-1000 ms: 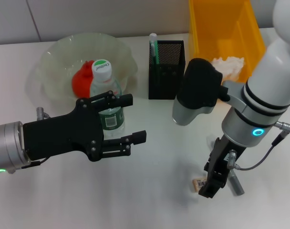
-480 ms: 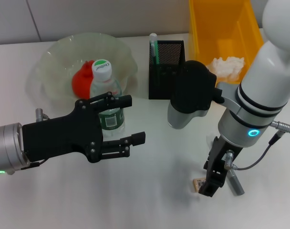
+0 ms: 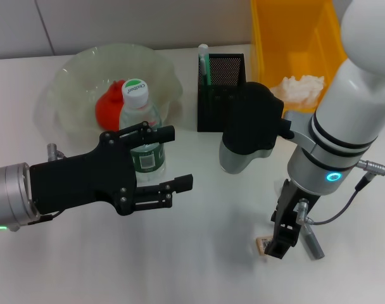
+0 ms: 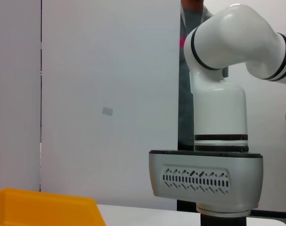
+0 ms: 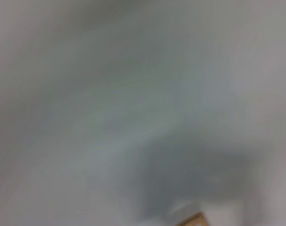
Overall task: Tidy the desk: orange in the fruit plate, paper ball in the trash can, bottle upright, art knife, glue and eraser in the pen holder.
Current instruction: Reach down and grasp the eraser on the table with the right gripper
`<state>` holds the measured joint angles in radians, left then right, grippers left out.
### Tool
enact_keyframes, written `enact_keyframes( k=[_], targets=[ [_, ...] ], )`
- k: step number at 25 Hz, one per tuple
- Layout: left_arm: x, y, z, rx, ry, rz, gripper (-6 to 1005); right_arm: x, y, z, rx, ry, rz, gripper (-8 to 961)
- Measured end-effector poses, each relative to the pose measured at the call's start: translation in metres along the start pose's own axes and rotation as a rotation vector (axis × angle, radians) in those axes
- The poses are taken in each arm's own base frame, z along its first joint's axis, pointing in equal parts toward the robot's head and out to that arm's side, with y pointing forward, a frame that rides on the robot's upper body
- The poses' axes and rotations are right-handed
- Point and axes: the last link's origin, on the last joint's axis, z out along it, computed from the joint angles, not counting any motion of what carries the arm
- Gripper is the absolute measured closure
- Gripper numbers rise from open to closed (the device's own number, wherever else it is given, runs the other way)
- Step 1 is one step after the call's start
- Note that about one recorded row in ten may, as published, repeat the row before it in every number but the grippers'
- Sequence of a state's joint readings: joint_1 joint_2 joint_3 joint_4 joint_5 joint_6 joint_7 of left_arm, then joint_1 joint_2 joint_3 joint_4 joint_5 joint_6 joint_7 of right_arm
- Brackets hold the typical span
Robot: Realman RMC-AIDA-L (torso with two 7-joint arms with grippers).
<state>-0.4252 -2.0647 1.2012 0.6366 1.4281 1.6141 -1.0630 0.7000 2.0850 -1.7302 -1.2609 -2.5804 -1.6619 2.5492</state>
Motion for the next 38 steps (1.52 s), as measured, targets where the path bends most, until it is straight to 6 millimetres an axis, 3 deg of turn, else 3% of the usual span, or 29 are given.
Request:
enact_keyframes(
  k=[38],
  targets=[
    [0.003,-0.002,-0.001,0.003,0.003,0.011,183,-0.010,0.015,0.009,0.031,0.055,-0.061,324]
  ],
)
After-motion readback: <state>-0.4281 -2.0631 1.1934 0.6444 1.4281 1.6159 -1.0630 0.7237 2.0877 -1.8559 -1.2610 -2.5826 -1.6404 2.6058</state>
